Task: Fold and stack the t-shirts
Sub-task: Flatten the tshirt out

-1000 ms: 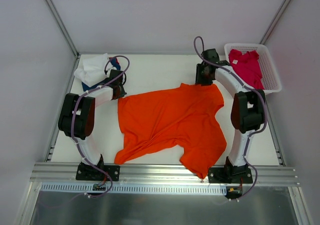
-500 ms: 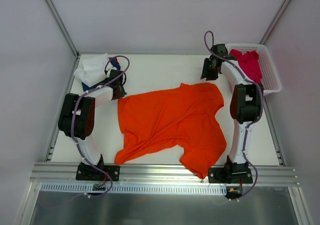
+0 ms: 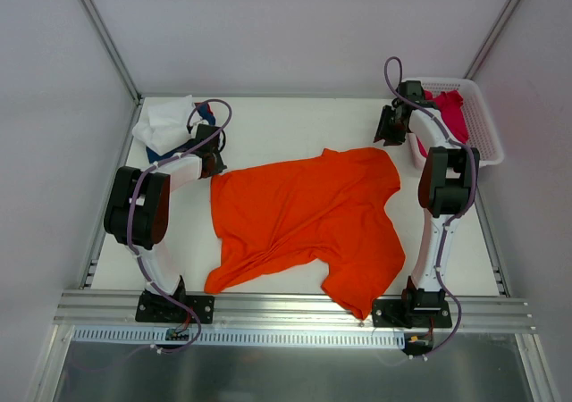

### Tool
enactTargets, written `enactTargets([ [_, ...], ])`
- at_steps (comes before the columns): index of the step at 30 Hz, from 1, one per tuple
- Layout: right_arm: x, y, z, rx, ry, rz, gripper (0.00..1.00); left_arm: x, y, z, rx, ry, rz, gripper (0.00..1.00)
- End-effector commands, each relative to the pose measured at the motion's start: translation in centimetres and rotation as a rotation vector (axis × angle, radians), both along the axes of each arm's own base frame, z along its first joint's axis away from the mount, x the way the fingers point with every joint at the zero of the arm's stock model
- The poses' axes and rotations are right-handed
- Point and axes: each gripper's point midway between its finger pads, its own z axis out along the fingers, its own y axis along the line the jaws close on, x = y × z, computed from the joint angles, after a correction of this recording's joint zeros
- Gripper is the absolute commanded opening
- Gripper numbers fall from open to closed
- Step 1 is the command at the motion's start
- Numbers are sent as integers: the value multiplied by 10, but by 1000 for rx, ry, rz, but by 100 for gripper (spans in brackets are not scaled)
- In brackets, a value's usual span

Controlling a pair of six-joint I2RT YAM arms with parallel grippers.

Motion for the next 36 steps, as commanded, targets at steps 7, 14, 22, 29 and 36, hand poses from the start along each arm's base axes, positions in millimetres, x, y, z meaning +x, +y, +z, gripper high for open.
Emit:
enactTargets([
  [7, -7, 7, 7, 89, 7, 33, 43, 6, 1, 6, -9, -12, -13, 0],
  [14, -13, 26, -1, 135, 10, 50, 43, 7, 1, 6, -12, -11, -15, 0],
  [22, -10, 27, -9, 141, 20, 59, 44, 7, 0, 6, -13, -10, -20, 0],
  [29, -11, 33, -16, 165, 31, 61, 44, 8, 0, 6, -15, -11, -20, 0],
  [36, -17, 43, -19, 178, 38, 60, 41, 7, 0, 5, -15, -8, -21, 0],
])
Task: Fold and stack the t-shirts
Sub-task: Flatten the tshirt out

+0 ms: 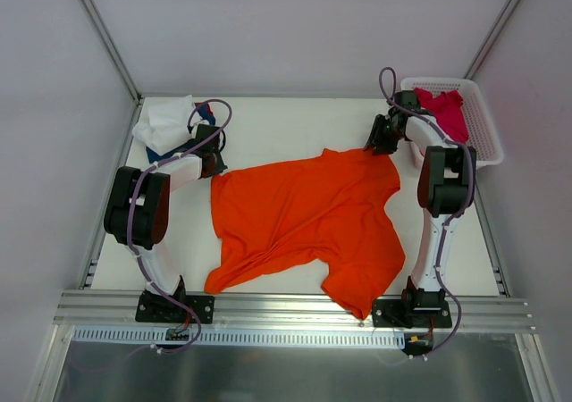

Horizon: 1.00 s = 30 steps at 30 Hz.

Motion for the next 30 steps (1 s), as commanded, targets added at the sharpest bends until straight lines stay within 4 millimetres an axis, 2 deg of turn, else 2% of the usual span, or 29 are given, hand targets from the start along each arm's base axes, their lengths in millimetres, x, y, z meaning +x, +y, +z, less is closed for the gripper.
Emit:
enactTargets([
  [1, -1, 17, 4, 34, -17, 13, 36, 7, 3, 6, -3, -11, -10, 0],
  [4, -4, 19, 2, 40, -16, 17, 24, 7, 4, 6, -5, -11, -6, 0],
  [6, -8, 22, 0, 49, -7, 16, 23, 7, 3, 6, -7, -10, -10, 0],
  [11, -5, 17, 14, 12, -49, 29, 34, 7, 4, 6, -10, -11, -9, 0],
  [13, 2, 17, 29, 4, -86, 57, 36, 7, 3, 6, -11, -11, -10, 0],
  [16, 5, 18, 39, -4, -97, 117, 36, 7, 3, 6, -12, -9, -10, 0],
  [17, 12, 21, 50, -4, -126, 132, 37, 7, 4, 5, -12, -9, -9, 0],
  [24, 19, 26, 73, -67, -182, 177, 39, 7, 3, 5, -14, -9, -11, 0],
  [28, 27, 27, 76, -75, -190, 183, 41, 7, 4, 6, -16, -10, -10, 0],
  [30, 30, 28, 65, -70, -173, 188, 44, 7, 3, 6, -18, -10, -10, 0],
])
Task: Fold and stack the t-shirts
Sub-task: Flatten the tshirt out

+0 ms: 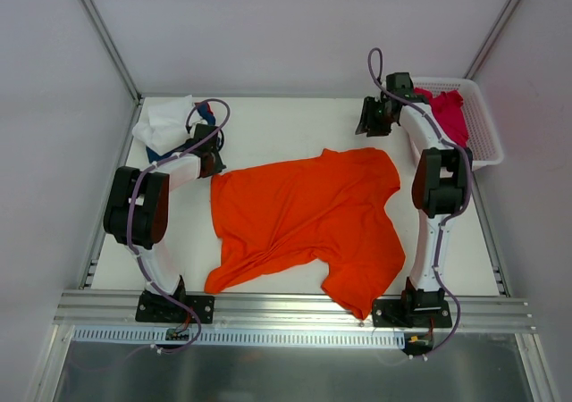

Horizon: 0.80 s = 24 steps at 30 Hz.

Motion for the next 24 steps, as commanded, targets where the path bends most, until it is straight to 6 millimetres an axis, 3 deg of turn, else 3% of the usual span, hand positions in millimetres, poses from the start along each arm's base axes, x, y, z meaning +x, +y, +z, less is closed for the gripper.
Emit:
enactTargets([
  [1, 10, 2, 16, -10, -39, 31, 46, 7, 0, 6, -10, -12, -16, 0],
  [5, 11, 11, 0, 31, -1, 57, 53, 7, -1, 6, -11, -12, -19, 0],
  [14, -6, 24, -33, 109, 98, 80, 55, 7, 0, 6, -13, -12, -16, 0],
  [24, -33, 40, -42, 133, 138, 104, 54, 7, 0, 6, -19, -9, -17, 0],
])
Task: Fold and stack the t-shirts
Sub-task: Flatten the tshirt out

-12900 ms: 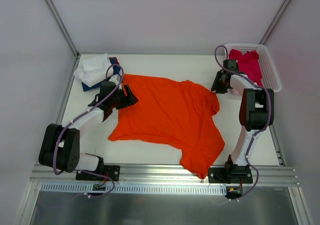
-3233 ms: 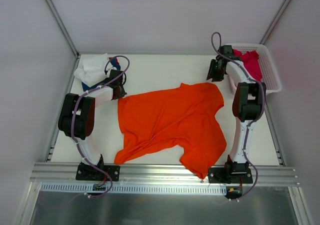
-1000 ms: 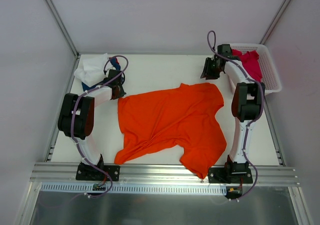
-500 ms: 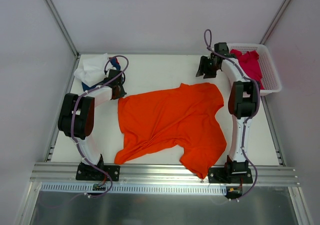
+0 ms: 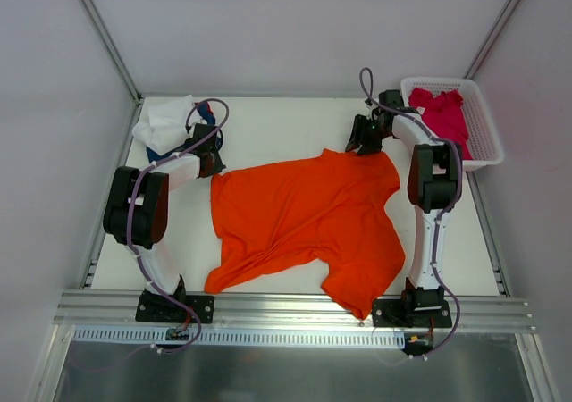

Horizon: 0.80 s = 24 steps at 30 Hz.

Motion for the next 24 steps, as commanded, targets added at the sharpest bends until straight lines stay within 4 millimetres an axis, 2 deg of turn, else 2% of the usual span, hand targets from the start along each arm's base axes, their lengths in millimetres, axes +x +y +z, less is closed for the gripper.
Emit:
enactTargets([
  [1, -17, 15, 15, 23, 3, 35, 53, 7, 1, 6, -4, -12, -10, 0],
  [4, -23, 17, 12, 23, 13, 38, 41, 7, 1, 6, -5, -12, -11, 0],
  [5, -23, 18, 11, 24, 14, 42, 28, 6, 1, 5, -4, -11, -11, 0],
  [7, -25, 18, 10, 24, 22, 39, 14, 7, 2, 6, -5, -12, -9, 0],
  [8, -26, 18, 9, 23, 25, 34, 3, 6, 1, 5, -6, -11, -10, 0],
  [9, -26, 18, 10, 20, 24, 32, 0, 6, 1, 5, -6, -11, -10, 0],
  [14, -24, 14, 15, -7, 6, 18, 0, 8, 2, 7, -2, -16, -9, 0],
  [18, -19, 9, 30, -37, -43, 5, 0, 10, 1, 9, -10, -22, -7, 0],
  [24, -11, -4, 65, -109, -136, -19, 1, 27, 2, 34, 9, -86, -16, 0],
])
